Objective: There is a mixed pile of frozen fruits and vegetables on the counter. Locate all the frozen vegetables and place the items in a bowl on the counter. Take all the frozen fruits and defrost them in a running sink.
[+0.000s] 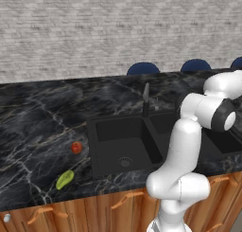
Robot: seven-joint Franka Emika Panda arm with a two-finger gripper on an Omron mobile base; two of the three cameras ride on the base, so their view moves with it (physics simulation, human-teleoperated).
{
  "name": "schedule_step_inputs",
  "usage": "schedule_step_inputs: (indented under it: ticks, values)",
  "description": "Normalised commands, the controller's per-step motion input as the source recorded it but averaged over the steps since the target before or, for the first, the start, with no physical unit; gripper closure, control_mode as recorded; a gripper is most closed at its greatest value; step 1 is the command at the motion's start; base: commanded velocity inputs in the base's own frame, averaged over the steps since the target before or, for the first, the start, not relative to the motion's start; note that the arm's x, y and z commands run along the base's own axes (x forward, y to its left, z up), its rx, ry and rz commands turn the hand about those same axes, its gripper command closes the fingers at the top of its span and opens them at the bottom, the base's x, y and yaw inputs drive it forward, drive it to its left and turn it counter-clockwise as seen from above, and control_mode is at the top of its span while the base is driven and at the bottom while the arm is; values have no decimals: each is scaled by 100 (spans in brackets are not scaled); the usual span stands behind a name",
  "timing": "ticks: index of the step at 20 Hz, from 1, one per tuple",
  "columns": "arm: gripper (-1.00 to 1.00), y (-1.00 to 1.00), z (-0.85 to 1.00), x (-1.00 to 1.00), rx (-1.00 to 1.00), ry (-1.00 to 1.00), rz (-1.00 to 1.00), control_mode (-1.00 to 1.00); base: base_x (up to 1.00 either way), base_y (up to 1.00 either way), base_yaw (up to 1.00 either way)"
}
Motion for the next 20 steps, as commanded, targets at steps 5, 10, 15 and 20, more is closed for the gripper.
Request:
schedule_step_inputs:
  ticks: [5,10,15,20]
  values:
    - [100,-31,-14,12,-4,-5,0,-100,0,0,0]
    - [100,-43,-18,8,-2,-6,0,-100,0,0,0]
    - [100,-35,-20,13,-1,-8,0,-100,0,0,0]
    - [100,-17,-23,2,0,-6,3,-100,0,0,0]
